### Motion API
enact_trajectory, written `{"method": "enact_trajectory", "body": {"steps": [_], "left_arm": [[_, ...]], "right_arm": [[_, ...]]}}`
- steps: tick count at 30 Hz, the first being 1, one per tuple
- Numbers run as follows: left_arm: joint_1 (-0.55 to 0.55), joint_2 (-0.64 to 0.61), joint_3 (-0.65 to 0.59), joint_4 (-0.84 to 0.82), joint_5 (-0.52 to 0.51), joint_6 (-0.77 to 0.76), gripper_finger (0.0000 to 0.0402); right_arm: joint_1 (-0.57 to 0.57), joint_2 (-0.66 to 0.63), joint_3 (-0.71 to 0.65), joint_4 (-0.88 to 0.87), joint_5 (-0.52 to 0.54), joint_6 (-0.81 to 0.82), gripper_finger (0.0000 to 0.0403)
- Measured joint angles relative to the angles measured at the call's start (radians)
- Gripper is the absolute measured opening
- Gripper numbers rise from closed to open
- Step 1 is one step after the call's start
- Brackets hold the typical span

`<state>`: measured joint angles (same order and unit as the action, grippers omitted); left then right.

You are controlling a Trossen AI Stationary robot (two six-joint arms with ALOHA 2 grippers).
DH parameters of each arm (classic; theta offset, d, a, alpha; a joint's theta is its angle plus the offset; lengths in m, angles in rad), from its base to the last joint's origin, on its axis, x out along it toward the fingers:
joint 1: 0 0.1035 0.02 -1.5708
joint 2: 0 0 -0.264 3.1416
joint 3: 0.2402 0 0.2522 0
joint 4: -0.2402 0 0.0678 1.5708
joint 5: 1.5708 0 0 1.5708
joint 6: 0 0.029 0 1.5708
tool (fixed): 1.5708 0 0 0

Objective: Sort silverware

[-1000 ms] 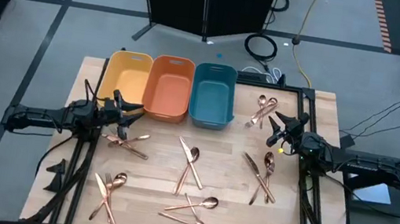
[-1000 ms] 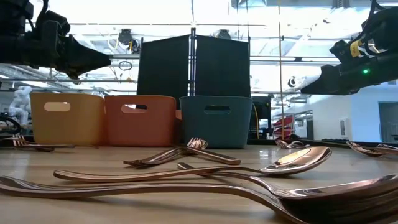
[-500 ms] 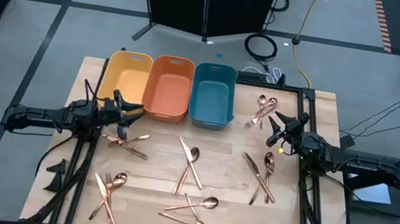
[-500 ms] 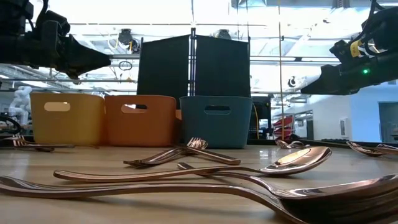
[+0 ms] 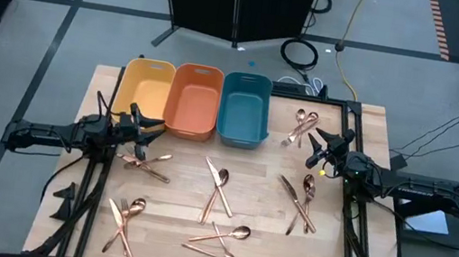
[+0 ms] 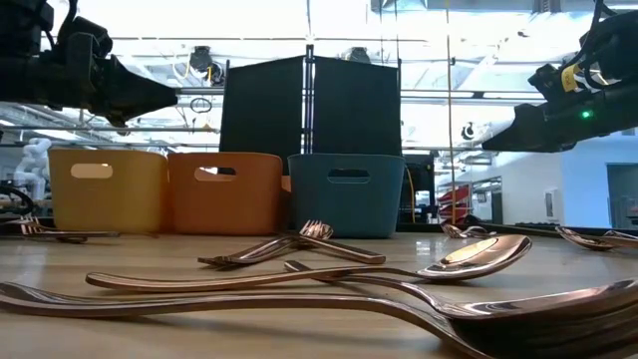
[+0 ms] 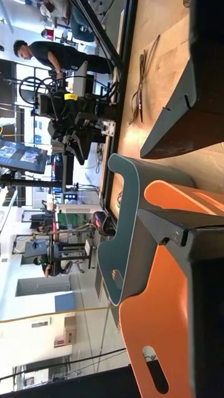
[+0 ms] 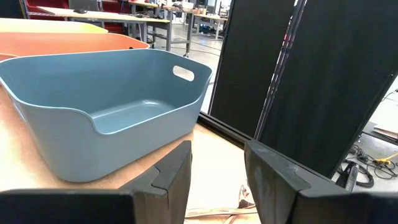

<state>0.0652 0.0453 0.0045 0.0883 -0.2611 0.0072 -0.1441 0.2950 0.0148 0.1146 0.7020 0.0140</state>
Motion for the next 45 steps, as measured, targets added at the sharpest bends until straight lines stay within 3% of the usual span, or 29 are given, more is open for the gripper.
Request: {"method": "enact_trajectory", "body": {"steps": [45], "left_arm": [[0.000, 0.000, 0.000, 0.011, 0.005, -0.025, 0.0137]], "right_arm": [[-0.005, 0.000, 0.000, 0.014, 0.004, 0.003, 0.0139]]}}
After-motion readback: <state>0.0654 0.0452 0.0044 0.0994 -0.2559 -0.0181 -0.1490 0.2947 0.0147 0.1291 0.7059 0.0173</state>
